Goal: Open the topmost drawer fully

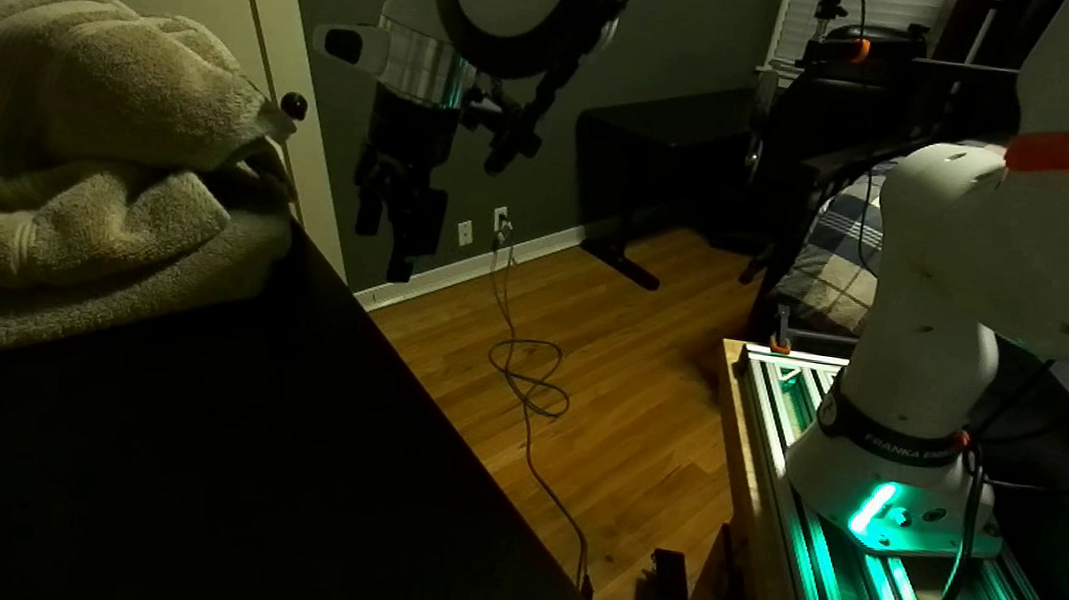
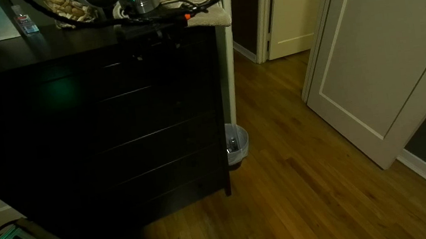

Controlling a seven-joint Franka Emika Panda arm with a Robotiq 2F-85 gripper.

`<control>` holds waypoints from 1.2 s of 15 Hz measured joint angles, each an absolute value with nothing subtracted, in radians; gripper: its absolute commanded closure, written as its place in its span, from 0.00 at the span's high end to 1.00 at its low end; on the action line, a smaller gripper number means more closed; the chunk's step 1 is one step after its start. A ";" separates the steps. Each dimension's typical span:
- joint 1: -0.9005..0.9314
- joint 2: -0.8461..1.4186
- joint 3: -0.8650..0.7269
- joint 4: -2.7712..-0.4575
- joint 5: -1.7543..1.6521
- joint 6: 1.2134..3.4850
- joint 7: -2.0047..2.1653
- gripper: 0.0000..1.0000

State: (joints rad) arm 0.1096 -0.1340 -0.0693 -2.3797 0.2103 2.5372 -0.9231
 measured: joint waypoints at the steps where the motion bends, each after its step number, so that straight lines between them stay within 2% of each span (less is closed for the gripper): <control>1: 0.110 -0.125 -0.069 -2.386 0.244 2.566 -0.945 1.00; 9: 0.114 -0.049 -0.066 -2.389 0.604 2.683 -1.209 1.00; 10: 0.116 -0.040 -0.066 -2.388 0.653 2.691 -1.251 0.93; 11: 0.117 -0.030 -0.066 -2.385 0.704 2.697 -1.292 0.73; 13: 0.118 -0.012 -0.066 -2.379 0.790 2.706 -1.367 0.69; 16: 0.118 0.014 -0.066 -2.368 0.884 2.706 -1.450 0.45; 17: 0.118 0.022 -0.066 -2.363 0.910 2.706 -1.471 0.50; 18: 0.118 0.031 -0.066 -2.358 0.936 2.706 -1.495 0.46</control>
